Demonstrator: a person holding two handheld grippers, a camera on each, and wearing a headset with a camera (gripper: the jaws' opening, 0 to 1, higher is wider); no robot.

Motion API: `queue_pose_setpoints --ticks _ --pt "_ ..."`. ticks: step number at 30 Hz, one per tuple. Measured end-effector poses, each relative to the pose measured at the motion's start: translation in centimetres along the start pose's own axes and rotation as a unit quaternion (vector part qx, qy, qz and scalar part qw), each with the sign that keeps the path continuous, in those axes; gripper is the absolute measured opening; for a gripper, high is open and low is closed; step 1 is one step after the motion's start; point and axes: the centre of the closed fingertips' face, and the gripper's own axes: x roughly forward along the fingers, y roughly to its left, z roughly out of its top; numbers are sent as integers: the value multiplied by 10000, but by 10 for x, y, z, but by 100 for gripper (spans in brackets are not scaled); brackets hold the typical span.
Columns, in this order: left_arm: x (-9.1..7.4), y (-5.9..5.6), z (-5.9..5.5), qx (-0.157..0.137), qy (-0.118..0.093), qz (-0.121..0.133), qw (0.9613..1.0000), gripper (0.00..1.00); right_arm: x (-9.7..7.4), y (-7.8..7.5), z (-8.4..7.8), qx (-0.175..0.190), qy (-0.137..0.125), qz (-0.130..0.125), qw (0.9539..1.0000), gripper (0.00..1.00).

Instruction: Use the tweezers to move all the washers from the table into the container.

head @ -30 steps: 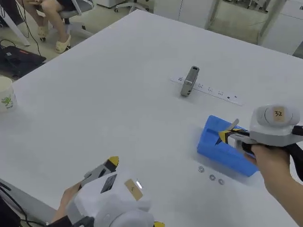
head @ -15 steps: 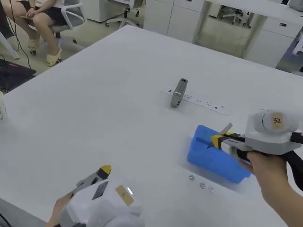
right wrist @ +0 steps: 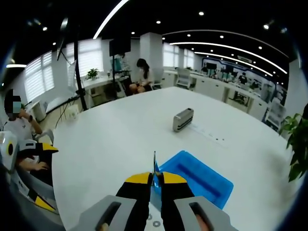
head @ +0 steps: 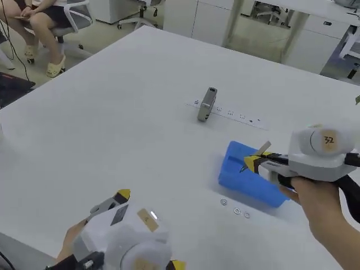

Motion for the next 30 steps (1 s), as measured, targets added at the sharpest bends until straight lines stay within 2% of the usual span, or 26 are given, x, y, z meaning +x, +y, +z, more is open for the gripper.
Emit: queue_pose_setpoints --ticks 9,22,30 --pt "0 1 -1 -28 32 27 10000 95 7 12 -20 184 156 140 9996 3" --pt "1 2 -3 -35 68 32 10000 95 18 18 -41 359 368 201 9985 4" --pt "2 2 -5 -37 131 35 9999 95 25 17 -53 339 517 191 9979 4"
